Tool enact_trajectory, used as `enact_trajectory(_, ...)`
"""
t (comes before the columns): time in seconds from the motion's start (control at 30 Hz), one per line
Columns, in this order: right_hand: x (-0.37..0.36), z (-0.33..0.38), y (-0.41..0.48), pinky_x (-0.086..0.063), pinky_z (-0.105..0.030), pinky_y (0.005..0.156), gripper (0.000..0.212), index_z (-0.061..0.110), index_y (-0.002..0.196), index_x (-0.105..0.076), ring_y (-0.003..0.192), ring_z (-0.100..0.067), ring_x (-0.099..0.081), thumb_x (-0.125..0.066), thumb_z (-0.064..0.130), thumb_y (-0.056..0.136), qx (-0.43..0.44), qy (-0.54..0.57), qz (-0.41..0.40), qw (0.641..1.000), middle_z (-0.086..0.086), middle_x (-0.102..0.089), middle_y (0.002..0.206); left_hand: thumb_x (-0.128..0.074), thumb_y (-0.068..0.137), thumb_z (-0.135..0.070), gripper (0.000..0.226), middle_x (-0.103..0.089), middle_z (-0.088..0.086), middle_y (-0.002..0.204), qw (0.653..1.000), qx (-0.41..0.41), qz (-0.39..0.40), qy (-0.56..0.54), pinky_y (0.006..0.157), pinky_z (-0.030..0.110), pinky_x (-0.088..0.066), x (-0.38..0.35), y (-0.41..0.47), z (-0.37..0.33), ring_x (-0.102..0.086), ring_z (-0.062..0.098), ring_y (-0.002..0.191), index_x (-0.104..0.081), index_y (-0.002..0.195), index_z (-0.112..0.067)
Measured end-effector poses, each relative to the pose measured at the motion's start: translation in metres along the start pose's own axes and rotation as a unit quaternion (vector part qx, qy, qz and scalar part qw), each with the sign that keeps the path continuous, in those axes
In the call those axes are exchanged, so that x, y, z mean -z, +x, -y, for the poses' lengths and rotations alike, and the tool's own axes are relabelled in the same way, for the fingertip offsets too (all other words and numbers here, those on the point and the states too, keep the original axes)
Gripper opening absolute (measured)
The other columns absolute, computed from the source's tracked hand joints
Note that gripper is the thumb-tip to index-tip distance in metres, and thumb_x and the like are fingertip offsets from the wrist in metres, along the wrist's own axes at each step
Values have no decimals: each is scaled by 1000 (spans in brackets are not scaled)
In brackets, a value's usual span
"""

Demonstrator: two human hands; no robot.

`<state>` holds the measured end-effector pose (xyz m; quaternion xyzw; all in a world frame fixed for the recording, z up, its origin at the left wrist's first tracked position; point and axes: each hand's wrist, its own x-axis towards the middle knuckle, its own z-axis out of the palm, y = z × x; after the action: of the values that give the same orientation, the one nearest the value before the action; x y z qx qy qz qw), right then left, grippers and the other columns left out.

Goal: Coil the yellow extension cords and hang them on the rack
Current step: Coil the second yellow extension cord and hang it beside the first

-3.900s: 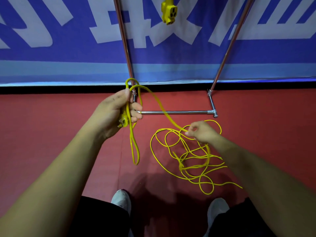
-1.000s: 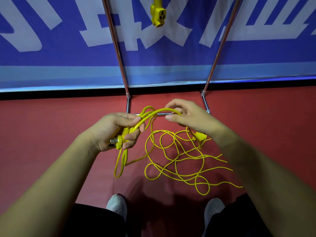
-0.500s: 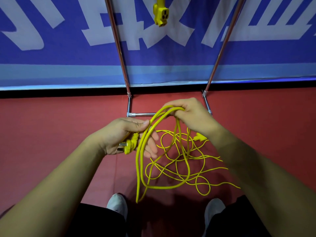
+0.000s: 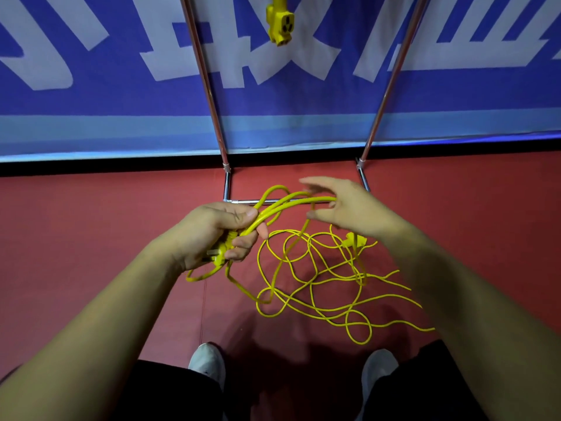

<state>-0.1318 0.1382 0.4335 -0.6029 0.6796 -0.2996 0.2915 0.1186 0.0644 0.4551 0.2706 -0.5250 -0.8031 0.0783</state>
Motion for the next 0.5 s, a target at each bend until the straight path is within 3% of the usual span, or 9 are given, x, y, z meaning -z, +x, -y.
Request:
enact_trajectory(0.07, -6, 16, -2, -51, -37, 59, 59, 34, 129, -55, 59, -22, -56, -77, 18, 77, 55, 65, -1, 996, 13, -65, 117, -52, 89, -23, 33, -35, 6, 54, 1000, 5, 7, 18, 44, 23, -32, 0, 1, 0, -31, 14, 42, -59, 90, 10)
enact_trajectory(0.13, -14, 32, -3, -57, -32, 72, 56, 30, 128, -57, 75, -7, -64, -75, 17, 77, 85, 99, 13, 991, 9, -65, 119, -57, 86, -27, 36, -37, 7, 52, 999, 10, 15, 33, 43, 22, -30, 0, 1, -1, -33, 14, 42, -61, 89, 9)
enact_trajectory(0.2, -22, 39, -4, -54, -30, 88, 49, 25, 125, -61, 96, -8, -65, -72, 22, 77, 108, 62, 27, 992, 5, -65, 112, -62, 85, -31, 44, -40, 8, 53, 999, 11, 33, 37, 43, 22, -29, 2, 1, 0, -36, 15, 41, -57, 91, 13)
enact_trajectory(0.3, -21, 37, -2, -50, -32, 78, 23, 22, 102, -71, 82, -14, -62, -67, 24, 79, 136, -53, 21, 989, 3, -68, 88, -52, 91, -27, 38, -46, 11, 55, 999, 1, 45, 19, 44, 26, -26, 0, 1, 3, -39, 16, 39, -61, 91, 10)
enact_trajectory(0.43, -10, 39, 2, -48, -29, 68, 4, 24, 80, -72, 71, -9, -61, -72, 21, 81, 85, -6, 11, 996, 4, -70, 74, -41, 95, -22, 36, -52, 18, 55, 999, 27, 33, -26, 49, 29, -48, -7, 2, 0, -55, 28, 44, -64, 84, 4)
enact_trajectory(0.5, -7, 39, 1, -44, -20, 59, 5, 26, 78, -71, 63, 0, -54, -74, 23, 81, 74, 9, 20, 997, 7, -67, 70, -40, 96, -23, 37, -46, 14, 51, 999, 29, 34, -15, 47, 29, -43, -10, 3, 0, -50, 24, 42, -63, 88, 5)
